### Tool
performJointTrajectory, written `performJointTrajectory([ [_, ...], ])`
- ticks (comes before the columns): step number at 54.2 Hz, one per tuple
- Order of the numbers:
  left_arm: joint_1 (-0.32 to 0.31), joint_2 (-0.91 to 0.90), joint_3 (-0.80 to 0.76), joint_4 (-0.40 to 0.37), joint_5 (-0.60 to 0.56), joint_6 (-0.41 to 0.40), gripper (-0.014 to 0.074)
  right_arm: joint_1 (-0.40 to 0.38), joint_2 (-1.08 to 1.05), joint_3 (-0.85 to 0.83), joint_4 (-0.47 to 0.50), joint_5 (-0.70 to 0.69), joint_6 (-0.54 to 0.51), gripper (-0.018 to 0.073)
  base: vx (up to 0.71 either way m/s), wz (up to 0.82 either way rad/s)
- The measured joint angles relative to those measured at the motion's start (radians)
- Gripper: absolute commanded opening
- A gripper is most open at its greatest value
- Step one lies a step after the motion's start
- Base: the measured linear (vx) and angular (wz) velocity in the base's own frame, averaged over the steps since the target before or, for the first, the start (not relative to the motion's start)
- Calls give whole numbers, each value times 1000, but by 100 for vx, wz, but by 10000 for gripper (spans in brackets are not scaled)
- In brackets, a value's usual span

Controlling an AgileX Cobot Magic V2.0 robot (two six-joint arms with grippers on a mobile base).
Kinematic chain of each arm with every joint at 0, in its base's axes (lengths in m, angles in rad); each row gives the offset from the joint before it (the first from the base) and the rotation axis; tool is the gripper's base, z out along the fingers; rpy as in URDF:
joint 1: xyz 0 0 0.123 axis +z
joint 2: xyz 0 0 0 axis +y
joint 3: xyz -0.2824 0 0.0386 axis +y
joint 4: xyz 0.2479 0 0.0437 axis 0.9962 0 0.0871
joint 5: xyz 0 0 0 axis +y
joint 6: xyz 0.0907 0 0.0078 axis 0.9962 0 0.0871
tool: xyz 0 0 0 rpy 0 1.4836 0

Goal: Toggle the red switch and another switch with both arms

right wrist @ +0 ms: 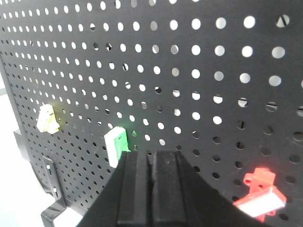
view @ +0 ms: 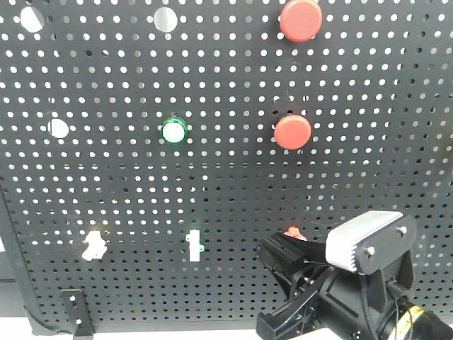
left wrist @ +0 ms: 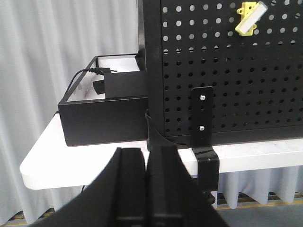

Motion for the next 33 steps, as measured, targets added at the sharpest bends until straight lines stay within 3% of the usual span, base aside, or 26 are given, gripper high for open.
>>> performJointTrajectory([
  [12, 0, 0, 0, 0, 0, 0, 2, -2, -26, 33, -3, 8, -51, -6, 0, 0],
  [21, 0, 0, 0, 0, 0, 0, 2, -41, -224, 114, -8, 134, -141, -5, 0, 0],
  [25, 0, 0, 0, 0, 0, 0, 2, -108, -358, 157, -7, 211, -148, -4, 0, 0],
  [33, 0, 0, 0, 0, 0, 0, 2, -314, -644, 316, -23, 340, -141, -4, 0, 0],
])
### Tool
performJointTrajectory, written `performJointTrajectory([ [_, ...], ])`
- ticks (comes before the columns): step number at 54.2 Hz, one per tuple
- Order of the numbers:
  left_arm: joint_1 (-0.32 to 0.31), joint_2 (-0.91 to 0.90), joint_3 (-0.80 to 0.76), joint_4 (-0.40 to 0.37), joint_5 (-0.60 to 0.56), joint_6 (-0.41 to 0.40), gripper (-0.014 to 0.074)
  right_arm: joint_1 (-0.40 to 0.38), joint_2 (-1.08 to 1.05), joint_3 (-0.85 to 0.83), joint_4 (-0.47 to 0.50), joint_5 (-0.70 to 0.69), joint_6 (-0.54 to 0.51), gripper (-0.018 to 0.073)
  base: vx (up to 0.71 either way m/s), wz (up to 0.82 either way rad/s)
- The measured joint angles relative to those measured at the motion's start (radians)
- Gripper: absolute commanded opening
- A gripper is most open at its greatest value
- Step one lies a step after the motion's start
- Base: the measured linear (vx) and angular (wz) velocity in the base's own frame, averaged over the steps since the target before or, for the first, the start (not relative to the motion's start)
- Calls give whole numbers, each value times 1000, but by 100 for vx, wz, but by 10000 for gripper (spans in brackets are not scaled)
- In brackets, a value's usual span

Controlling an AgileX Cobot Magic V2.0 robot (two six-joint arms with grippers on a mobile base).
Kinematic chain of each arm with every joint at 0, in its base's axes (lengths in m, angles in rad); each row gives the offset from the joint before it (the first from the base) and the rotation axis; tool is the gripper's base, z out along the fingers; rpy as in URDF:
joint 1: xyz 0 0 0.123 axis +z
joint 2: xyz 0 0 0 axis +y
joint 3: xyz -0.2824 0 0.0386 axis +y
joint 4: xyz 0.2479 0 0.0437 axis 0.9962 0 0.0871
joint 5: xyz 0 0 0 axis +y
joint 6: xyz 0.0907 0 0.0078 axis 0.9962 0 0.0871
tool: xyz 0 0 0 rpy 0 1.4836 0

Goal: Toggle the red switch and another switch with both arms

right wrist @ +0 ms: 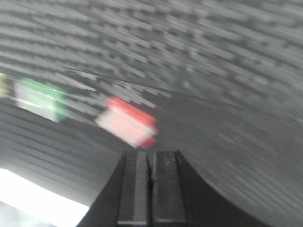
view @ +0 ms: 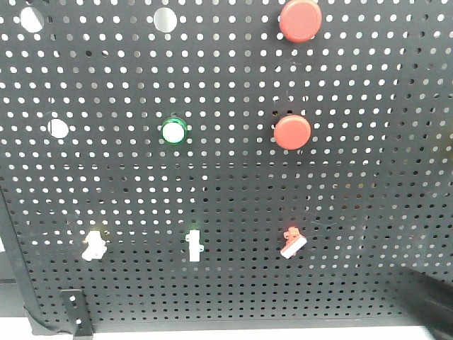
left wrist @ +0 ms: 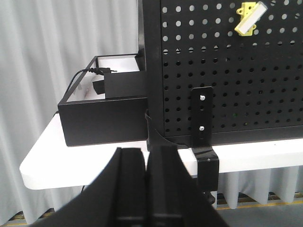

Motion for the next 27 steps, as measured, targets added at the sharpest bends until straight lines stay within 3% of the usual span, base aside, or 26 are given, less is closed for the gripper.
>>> performJointTrajectory([
  [8, 0, 0, 0, 0, 0, 0, 2, -203, -286, 187, -28, 49, 0, -4, 0, 0],
  [14, 0, 0, 0, 0, 0, 0, 2, -296, -452, 300, 6, 124, 0, -4, 0, 0],
  [20, 0, 0, 0, 0, 1, 0, 2, -333, -554, 365, 40, 206, 0, -4, 0, 0],
  [27, 0, 0, 0, 0, 3, 0, 2, -324, -568, 372, 51, 307, 0, -4, 0, 0],
])
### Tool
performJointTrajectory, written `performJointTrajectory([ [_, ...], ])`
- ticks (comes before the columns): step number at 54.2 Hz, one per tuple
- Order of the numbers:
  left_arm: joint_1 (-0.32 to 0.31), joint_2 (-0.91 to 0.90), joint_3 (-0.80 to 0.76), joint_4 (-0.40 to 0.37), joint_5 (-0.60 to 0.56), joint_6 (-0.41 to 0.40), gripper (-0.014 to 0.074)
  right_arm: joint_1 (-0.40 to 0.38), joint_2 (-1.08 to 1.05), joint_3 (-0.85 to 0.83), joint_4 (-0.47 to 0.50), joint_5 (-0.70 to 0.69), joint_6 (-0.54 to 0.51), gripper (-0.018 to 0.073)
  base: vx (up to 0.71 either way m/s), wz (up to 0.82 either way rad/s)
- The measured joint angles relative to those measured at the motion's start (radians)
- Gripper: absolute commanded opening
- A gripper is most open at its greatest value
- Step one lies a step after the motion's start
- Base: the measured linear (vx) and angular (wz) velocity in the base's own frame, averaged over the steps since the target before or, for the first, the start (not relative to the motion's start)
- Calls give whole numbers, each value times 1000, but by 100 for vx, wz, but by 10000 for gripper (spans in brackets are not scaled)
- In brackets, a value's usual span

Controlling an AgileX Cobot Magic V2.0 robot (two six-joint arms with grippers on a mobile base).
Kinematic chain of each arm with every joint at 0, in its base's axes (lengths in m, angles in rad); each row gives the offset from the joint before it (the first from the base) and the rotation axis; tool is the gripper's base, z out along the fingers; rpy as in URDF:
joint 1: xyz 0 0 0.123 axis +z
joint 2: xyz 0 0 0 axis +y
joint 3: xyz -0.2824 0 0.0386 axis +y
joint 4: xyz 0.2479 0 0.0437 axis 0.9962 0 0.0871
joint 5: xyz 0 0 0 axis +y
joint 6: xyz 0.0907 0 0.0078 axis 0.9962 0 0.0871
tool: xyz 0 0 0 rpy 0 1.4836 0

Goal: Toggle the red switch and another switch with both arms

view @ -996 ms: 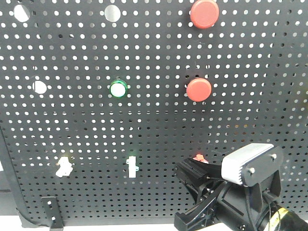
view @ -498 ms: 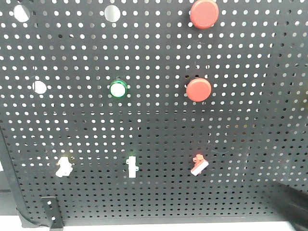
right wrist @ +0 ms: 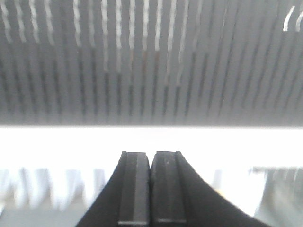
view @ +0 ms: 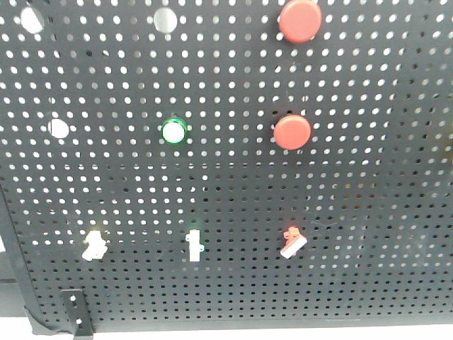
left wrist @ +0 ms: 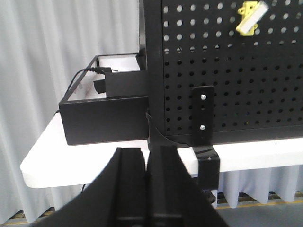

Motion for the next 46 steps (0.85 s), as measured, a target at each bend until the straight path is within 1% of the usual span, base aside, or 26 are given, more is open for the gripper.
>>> performJointTrajectory([
  [5, 0, 0, 0, 0, -2, 0, 2, 9, -3, 1, 4, 29, 0, -4, 0, 0],
  [46, 0, 0, 0, 0, -2, 0, 2, 10, -3, 1, 6, 34, 0, -4, 0, 0],
])
